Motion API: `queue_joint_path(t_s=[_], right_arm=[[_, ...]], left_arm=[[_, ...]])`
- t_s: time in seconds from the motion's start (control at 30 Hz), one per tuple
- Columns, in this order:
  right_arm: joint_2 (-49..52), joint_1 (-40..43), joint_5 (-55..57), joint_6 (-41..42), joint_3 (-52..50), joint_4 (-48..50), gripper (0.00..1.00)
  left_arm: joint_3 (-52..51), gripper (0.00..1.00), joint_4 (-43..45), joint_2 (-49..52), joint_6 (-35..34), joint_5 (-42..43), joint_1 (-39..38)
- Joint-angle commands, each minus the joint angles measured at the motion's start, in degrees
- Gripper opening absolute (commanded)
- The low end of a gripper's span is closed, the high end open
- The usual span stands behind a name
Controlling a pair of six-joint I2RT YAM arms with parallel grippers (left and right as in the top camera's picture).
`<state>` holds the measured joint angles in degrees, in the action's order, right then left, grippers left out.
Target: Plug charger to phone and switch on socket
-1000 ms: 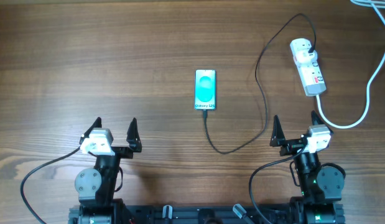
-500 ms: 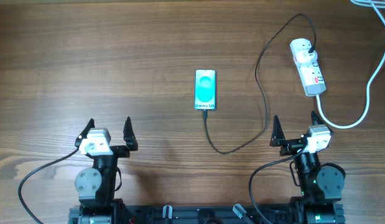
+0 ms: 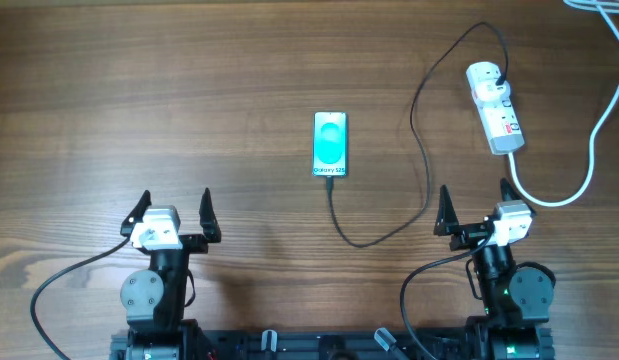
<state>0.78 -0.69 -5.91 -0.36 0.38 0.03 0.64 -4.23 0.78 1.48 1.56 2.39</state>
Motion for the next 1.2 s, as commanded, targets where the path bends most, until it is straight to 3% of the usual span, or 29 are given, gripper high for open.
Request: queue_joint_path(t_s=[0.0, 1.17], right_arm=[[-0.3, -0.3, 0.8, -1.0, -0.1, 0.2, 1.0], [-0.3, -0.3, 1.6, -1.0, -0.1, 0.1, 1.0]], left_arm=[[-0.3, 1.0, -0.2, -0.5, 1.3, -0.1, 0.4], [-0.3, 1.0, -0.2, -0.5, 1.3, -0.1, 0.4]])
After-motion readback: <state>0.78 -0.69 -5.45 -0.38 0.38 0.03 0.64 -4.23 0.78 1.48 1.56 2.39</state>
